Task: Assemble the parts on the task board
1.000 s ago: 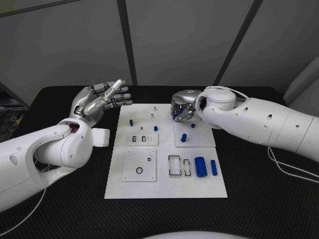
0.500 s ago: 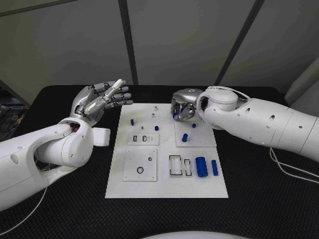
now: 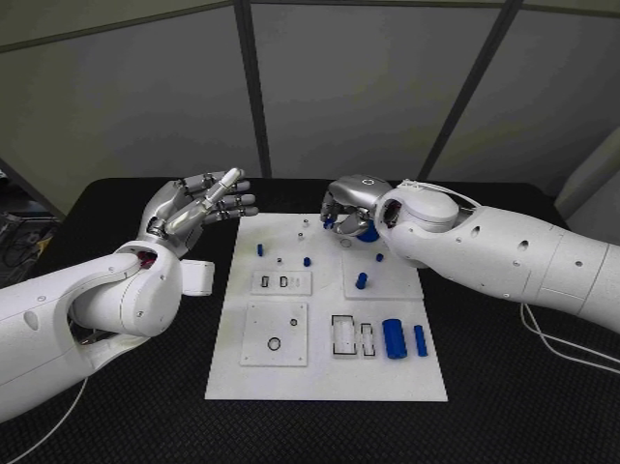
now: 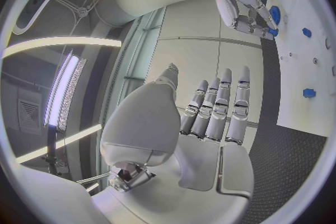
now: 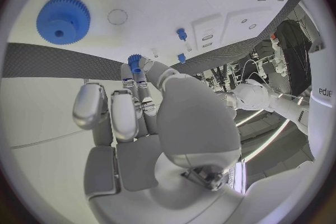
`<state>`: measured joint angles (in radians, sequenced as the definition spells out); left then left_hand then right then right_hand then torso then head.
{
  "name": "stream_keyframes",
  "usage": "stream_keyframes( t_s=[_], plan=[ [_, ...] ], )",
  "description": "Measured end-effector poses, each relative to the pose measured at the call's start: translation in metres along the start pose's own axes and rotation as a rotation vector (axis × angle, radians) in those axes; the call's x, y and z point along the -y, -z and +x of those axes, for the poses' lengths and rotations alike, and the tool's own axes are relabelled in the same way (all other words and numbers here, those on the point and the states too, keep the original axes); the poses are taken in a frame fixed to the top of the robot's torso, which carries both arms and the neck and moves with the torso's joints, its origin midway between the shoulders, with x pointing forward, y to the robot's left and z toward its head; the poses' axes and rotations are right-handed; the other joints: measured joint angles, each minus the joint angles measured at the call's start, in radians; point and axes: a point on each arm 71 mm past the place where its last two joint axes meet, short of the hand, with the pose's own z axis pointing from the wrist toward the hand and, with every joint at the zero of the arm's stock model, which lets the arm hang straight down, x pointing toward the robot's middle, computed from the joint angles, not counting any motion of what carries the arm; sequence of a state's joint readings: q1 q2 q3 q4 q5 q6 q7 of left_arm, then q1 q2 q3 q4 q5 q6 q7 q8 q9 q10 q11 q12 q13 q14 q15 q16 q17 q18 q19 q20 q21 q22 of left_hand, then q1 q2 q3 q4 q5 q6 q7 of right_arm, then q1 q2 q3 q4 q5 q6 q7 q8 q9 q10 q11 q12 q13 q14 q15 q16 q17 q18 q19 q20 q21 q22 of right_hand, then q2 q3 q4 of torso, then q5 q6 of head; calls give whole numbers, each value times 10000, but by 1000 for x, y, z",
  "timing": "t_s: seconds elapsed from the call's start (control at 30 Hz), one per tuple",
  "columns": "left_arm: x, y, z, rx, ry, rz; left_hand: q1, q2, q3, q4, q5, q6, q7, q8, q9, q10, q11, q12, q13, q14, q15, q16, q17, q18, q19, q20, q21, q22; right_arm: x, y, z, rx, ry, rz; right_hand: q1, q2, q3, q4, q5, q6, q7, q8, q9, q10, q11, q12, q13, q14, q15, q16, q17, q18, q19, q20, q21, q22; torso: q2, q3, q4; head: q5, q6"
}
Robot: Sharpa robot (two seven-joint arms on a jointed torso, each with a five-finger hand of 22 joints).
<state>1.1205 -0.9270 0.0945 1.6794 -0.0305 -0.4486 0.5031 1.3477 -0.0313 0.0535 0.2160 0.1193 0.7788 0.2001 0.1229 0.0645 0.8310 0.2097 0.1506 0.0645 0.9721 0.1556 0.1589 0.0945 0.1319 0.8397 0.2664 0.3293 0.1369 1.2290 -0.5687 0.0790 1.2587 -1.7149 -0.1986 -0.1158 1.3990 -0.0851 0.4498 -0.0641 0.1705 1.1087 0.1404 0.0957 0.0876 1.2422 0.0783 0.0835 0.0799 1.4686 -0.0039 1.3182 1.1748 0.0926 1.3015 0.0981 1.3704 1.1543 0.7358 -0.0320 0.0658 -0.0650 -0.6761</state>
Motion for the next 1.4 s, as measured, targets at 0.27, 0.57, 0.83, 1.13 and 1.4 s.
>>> stream_keyframes(
  t_s=[0.27, 0.57, 0.83, 1.13, 1.4],
  plan=[
    [0, -1, -1, 25, -15, 13, 0, 0, -25, -25, 0, 0, 0, -24, 0, 0, 0, 0, 0, 0, 0, 0, -1, 0, 0, 0, 0, 1, -10, -16, 1, 465, -104, -59, 0, 0, -1, 0, 0, -1, 1, 0, -2, 0, 0, -7, 1, 0, 0, 0, -1, 1, 0, 0, 0, -1, 12, -5, 14, 58, 108],
    [1, -1, 0, 11, -13, 34, 0, 0, -25, -25, 0, 0, 0, -22, 0, 1, 0, 0, 0, 0, 0, 0, -2, 0, 0, 0, 0, 2, -12, -27, 4, 628, -123, 34, 0, 0, -1, 0, -1, -2, 2, -1, -3, 0, 0, -10, -3, 0, 1, 0, 19, 1, -1, 0, 0, 12, 40, -2, 19, 169, 189],
    [2, -1, 0, -15, -3, 53, 0, 0, -25, -25, 0, 0, 0, -21, 0, 0, -1, 0, 0, 0, 0, 0, -3, 0, 0, 0, 0, 2, -13, -33, 6, 653, -110, 104, -1, -1, -2, 0, -1, -3, 2, -1, -5, 0, 0, -48, -9, 0, 1, 43, 18, 1, -1, 0, 40, 26, 52, -1, 27, 206, 169],
    [4, -1, 3, -86, 34, 75, 40, 40, -25, -25, 0, 0, 0, -20, 0, 1, -1, -45, 0, 35, 35, -41, -4, 0, 0, 0, 0, -11, -13, -38, 8, 625, -92, 171, -2, -2, -6, 4, -2, -3, 3, -1, -6, 0, 0, -66, -18, 0, 1, 43, 34, 2, -1, 0, 39, 37, 70, -11, 48, 197, 78],
    [4, -1, 4, -108, 45, 84, 40, 40, -25, -25, 0, 0, 0, -20, 0, 1, -1, -45, 0, 35, 35, -41, -4, 0, 0, 0, 0, -10, -15, -42, 10, 553, -82, 190, -3, -2, 20, -22, 21, -3, 3, -1, -7, 0, 0, -85, -15, -1, 1, 72, 43, 2, -2, 0, 39, 36, 77, -17, 52, 241, 48]
  ],
)
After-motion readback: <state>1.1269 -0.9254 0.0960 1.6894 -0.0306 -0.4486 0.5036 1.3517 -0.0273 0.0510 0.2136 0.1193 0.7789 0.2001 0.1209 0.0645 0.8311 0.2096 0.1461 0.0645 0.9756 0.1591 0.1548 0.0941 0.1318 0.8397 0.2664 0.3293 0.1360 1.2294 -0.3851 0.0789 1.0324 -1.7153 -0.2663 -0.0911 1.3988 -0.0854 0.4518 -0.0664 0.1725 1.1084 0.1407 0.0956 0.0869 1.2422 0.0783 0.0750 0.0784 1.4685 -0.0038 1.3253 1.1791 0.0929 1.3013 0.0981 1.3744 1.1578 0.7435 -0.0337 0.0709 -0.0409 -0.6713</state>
